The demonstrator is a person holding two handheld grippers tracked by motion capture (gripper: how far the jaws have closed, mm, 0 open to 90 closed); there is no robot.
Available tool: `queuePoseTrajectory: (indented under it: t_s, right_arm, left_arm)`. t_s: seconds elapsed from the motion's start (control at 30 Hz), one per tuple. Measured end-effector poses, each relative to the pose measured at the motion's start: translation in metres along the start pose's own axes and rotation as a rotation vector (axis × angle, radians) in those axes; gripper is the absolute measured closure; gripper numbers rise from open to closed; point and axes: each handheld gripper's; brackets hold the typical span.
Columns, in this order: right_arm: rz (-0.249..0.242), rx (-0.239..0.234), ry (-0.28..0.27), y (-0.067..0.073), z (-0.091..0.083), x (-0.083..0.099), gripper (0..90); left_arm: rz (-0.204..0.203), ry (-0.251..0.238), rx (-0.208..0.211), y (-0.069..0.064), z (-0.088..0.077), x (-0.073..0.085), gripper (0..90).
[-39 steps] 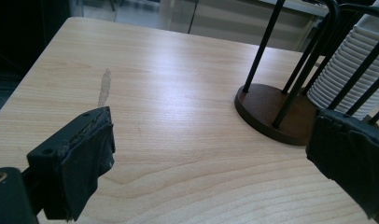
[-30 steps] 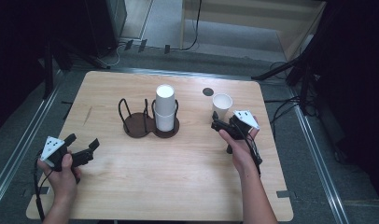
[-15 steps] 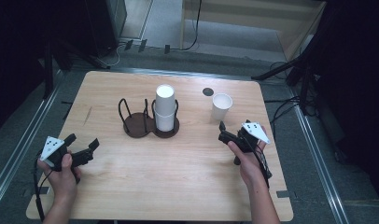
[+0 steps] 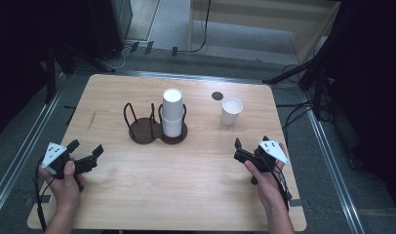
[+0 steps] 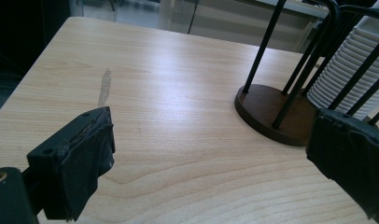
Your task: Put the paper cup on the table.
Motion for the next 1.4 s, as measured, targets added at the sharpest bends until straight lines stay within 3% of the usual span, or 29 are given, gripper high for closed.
queuePoseTrajectory:
  t_s: [0.2, 0.33, 0.5, 0.77, 1.07, 1.4]
  right_arm:
    - [-0.001, 0.027, 0.018, -0.005, -0.014, 0.011, 0.0]
    - [-0.016, 0.026, 0.016, -0.004, -0.023, 0.017, 0.0]
    - [-0.023, 0.019, 0.02, -0.004, -0.034, 0.029, 0.0]
    - [0.003, 0.031, 0.016, -0.017, -0.048, 0.037, 0.0]
    - [-0.042, 0.033, 0.043, -0.023, -0.064, 0.048, 0.0]
    - [-0.019, 0.058, 0.046, -0.05, -0.09, 0.062, 0.0]
  left_arm:
    - [0.011, 0.004, 0.0, -0.001, 0.001, 0.0, 1.7]
    - [0.029, 0.007, 0.004, -0.003, 0.0, 0.001, 1.7]
    - [0.018, 0.007, 0.0, -0.002, 0.0, 0.001, 1.7]
    - [0.028, 0.0, -0.012, -0.004, -0.001, 0.001, 1.7]
    - [0.028, 0.005, -0.005, -0.004, -0.002, 0.002, 1.7]
    - [0.025, 0.005, -0.005, -0.003, -0.002, 0.002, 1.7]
Point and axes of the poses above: each handheld gripper's, and its own axes: z roughly forward along the jaws, x roughly out of its underside, y roughly to its left, and after that the axes turned 10 degrees about -z, right-handed
